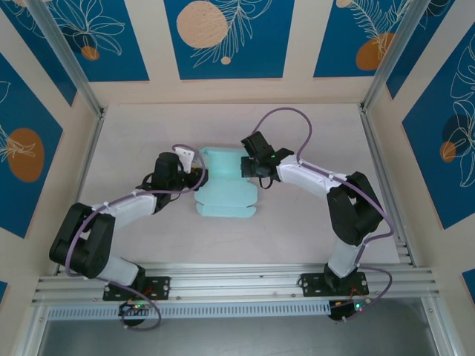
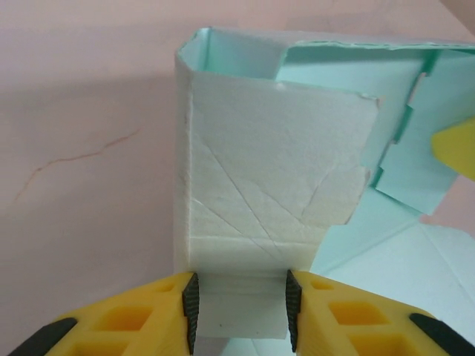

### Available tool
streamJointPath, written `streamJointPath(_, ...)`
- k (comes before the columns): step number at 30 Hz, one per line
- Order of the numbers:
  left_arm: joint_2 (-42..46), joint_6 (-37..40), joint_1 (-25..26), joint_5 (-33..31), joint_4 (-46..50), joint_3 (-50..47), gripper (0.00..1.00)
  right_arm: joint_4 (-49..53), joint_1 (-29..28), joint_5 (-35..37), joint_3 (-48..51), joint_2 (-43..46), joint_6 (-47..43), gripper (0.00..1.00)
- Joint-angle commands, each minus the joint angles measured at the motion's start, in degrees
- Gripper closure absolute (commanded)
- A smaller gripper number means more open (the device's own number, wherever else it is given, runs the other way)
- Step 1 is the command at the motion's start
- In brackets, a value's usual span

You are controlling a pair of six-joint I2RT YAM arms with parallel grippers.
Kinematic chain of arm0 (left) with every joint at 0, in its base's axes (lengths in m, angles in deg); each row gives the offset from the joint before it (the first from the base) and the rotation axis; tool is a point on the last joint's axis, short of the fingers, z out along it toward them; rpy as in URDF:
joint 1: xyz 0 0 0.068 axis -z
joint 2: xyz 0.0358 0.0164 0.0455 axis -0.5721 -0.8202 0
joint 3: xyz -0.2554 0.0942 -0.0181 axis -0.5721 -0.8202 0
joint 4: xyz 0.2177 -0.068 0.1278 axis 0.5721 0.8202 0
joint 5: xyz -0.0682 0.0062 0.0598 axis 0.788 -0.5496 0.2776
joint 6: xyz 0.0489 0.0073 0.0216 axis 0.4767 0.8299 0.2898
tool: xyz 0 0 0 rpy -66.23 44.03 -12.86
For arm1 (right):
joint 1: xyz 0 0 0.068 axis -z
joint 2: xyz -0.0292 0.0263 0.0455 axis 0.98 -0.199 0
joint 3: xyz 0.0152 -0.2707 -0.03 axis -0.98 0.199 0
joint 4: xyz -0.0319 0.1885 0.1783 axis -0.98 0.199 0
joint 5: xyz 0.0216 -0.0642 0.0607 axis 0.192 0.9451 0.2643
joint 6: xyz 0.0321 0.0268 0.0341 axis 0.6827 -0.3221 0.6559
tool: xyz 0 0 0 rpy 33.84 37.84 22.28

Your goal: Fold the paper box

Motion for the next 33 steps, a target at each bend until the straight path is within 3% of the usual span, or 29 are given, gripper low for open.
streamJointPath(1, -0.2, 2.1, 0.8, -5.4, -3.9, 1.2, 0.51, -0.6, -1.1, -1.8, -1.3, 1.0, -0.2, 1.00)
streamJointPath(2, 0.1, 2.3, 0.8, -5.9, -4.1, 1.1, 0.46, -0.5, -1.2, -1.8, -1.2, 1.0, -0.3, 1.00)
streamJointPath(6, 1.9, 1.9, 0.8, -5.9, -4.2, 1.1, 0.48, -0.5, -1.1, -1.6, -1.0, 1.2, -0.3, 1.00)
streamJointPath(10, 5.7, 1.6, 0.8, -1.9, -3.4, 0.5, 0.45, -0.5, -1.0, -0.8, -1.1, 1.0, -0.2, 1.00)
streamJointPath(15, 15.1, 0.0, 0.8, -0.4, 0.4, -2.3, 0.25, 0.0, -0.6, -0.3, -2.3, -0.3, -0.1, 1.00)
streamJointPath(19, 24.7, -2.1, -1.0, -2.8, 5.5, -4.8, 0.19, 0.1, -0.4, -0.5, -2.9, -0.7, -0.4, 1.00)
streamJointPath(25, 28.0, -5.2, -8.7, -5.7, 13.0, -3.4, 0.24, 0.1, -0.5, -1.3, -2.9, 0.2, -0.5, 1.00)
streamJointPath(28, 25.2, -6.9, -11.9, -8.1, 16.1, -1.7, 0.29, 0.3, -0.7, -1.6, -3.0, 0.5, -0.6, 1.00)
streamJointPath(33, 16.4, -7.6, -14.8, -3.6, 13.3, -0.2, 0.32, 0.6, -1.0, -2.5, -3.1, 1.1, -0.9, 1.00)
